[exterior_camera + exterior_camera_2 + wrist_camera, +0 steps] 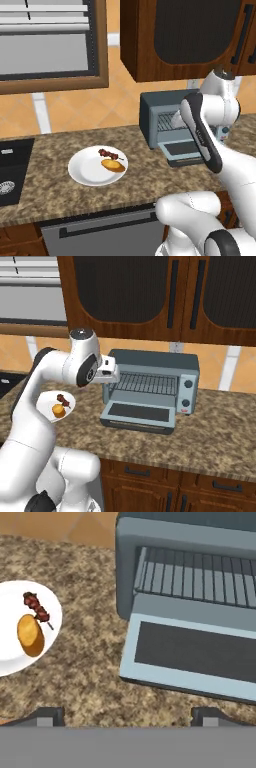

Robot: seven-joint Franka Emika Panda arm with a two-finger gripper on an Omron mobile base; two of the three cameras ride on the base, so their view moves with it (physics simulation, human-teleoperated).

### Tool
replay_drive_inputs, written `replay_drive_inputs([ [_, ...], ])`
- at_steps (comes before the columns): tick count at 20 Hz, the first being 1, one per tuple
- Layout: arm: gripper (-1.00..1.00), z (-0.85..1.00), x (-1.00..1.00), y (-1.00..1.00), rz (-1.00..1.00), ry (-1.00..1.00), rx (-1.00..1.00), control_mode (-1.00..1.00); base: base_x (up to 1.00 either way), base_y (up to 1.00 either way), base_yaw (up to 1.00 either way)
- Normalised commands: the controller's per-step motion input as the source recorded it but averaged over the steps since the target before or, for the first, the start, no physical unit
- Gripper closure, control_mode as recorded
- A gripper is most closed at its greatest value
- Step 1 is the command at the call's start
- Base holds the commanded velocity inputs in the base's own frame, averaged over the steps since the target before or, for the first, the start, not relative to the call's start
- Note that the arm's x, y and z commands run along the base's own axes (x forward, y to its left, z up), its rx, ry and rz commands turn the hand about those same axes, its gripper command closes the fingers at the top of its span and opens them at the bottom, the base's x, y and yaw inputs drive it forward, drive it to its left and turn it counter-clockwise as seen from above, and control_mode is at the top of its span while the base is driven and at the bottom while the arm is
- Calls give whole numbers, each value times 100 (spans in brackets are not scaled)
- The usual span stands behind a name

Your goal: Pick up the kebab skewer and baguette bread, and place them inside the toaster oven. Close the toaster oven door and start by setting the timer.

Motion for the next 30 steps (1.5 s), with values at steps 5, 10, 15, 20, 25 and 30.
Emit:
replay_drive_inputs([
  [5, -100, -32, 0, -92, 49, -44, 1, -100, 0, 0, 0],
  [10, -100, -29, 15, -42, 40, -51, 6, -100, 0, 0, 0],
  [15, -100, -10, 45, -22, 18, -21, 1, -100, 0, 0, 0],
  [20, -100, 0, 50, -23, 6, -7, 0, -100, 0, 0, 0],
  [25, -100, -8, 55, -21, 0, 0, 1, -100, 0, 0, 0],
  [30, -100, -19, 57, -13, 0, 0, 8, -100, 0, 0, 0],
])
